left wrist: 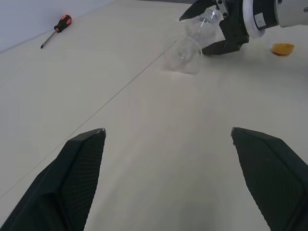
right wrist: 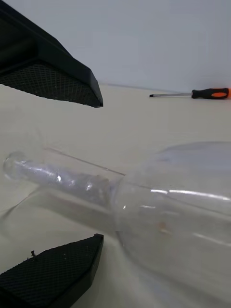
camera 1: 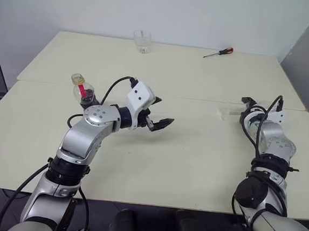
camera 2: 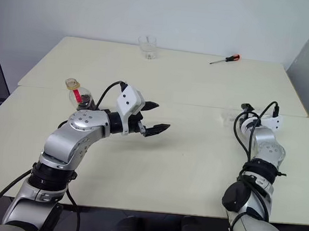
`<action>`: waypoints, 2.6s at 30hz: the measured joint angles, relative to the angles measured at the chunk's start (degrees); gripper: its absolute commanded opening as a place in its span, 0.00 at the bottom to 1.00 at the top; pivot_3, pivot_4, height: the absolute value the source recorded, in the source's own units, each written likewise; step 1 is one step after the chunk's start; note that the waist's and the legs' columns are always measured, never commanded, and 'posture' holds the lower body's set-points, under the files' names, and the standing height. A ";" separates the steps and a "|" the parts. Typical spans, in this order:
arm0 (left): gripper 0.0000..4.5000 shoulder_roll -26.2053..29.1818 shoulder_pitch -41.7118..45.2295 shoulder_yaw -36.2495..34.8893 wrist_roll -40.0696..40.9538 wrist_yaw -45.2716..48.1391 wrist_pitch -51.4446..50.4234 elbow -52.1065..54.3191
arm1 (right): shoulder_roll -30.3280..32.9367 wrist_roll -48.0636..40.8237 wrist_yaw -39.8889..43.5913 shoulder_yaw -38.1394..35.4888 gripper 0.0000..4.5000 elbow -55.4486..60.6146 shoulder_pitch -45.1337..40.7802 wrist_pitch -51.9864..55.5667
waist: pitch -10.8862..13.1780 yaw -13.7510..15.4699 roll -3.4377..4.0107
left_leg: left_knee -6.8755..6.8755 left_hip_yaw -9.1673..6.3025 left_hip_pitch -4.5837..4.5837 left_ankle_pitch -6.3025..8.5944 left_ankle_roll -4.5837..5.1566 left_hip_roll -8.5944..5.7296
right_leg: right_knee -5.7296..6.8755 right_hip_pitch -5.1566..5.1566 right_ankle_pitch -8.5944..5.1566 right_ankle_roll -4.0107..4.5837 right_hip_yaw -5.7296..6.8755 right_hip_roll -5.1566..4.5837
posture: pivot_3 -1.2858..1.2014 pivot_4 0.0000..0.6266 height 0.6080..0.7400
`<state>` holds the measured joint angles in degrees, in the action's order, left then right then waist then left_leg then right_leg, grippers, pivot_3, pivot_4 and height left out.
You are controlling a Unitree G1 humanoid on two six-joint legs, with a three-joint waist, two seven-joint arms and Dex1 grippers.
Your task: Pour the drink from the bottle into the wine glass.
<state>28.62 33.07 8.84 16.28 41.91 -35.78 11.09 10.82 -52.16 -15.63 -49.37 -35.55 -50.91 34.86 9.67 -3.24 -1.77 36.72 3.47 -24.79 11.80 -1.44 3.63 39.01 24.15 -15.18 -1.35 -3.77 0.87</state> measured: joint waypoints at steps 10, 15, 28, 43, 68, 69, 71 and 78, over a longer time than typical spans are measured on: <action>1.00 0.01 1.29 0.00 -0.95 -0.02 0.04 -0.56 | 3.75 2.21 7.20 2.75 0.47 -14.73 -2.76 -5.99 | 0.02 -0.01 0.00 | 0.00 0.04 0.00 0.00 0.00 0.00 | -0.01 0.00 0.00 0.00 -0.05 0.00 | 0.52 0.24 1.00; 1.00 -0.01 1.06 -0.21 -1.30 -0.72 0.19 -0.62 | 3.45 3.68 9.72 6.65 0.08 -12.65 -2.66 -5.01 | 0.06 -0.02 0.07 | 0.00 0.06 0.00 0.00 0.00 0.00 | 0.00 0.02 0.01 0.00 -0.09 -0.01 | 0.52 0.24 1.00; 1.00 5.46 -18.52 -12.36 9.45 3.27 -4.23 5.46 | -2.04 21.84 26.42 49.03 0.04 27.87 10.20 -0.52 | 0.12 -0.12 0.20 | -0.26 -0.08 0.00 0.00 -0.01 0.10 | 0.05 0.15 -0.06 0.11 -0.11 0.00 | 0.52 0.24 1.00; 1.00 12.57 -28.87 -21.51 18.67 3.39 -12.62 14.78 | -10.67 39.88 35.46 61.82 0.04 11.79 10.10 -16.83 | 0.08 0.70 -0.09 | 0.04 -0.07 0.01 0.00 -0.02 0.07 | 0.06 0.01 -0.08 0.16 0.14 -0.13 | 0.52 0.24 1.00; 1.00 15.19 -15.68 -12.95 18.48 5.25 -11.98 10.53 | -1.14 45.65 43.49 65.31 0.03 28.75 20.62 -10.44 | -0.17 1.43 -0.39 | 0.08 -0.12 0.10 0.00 -0.03 0.04 | 0.06 -0.11 -0.18 0.08 0.18 -0.11 | 0.52 0.24 1.00; 1.00 15.19 -15.40 -12.88 18.38 5.32 -11.80 10.51 | -1.14 45.76 43.62 65.32 0.11 28.56 20.47 -10.44 | -0.19 1.43 -0.41 | 0.08 -0.12 0.11 0.00 -0.03 0.05 | 0.06 -0.11 -0.18 0.08 0.18 -0.10 | 0.52 0.24 1.00; 1.00 15.19 -15.09 -12.77 18.28 5.54 -11.30 10.51 | -0.99 46.60 43.73 65.36 0.23 27.95 20.38 -9.94 | -0.23 1.42 -0.43 | 0.07 -0.11 0.13 0.00 -0.03 0.05 | 0.07 -0.12 -0.18 0.08 0.17 -0.09 | 0.52 0.24 1.00; 1.00 15.71 -15.19 -11.90 17.30 6.11 -11.18 10.37 | -0.83 46.98 43.79 65.03 0.78 25.85 22.53 -9.60 | -0.22 1.22 -0.46 | 0.07 -0.09 0.11 0.00 -0.03 0.09 | 0.09 -0.07 -0.18 0.10 0.15 -0.04 | 0.52 0.24 1.00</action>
<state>44.34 17.88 -3.06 33.59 48.02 -46.96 21.46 9.99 -5.17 28.17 15.65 -9.70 -28.38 25.26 9.46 -2.01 -2.23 36.79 3.38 -24.68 11.80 -1.46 3.72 39.10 24.07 -15.37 -1.25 -3.62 0.83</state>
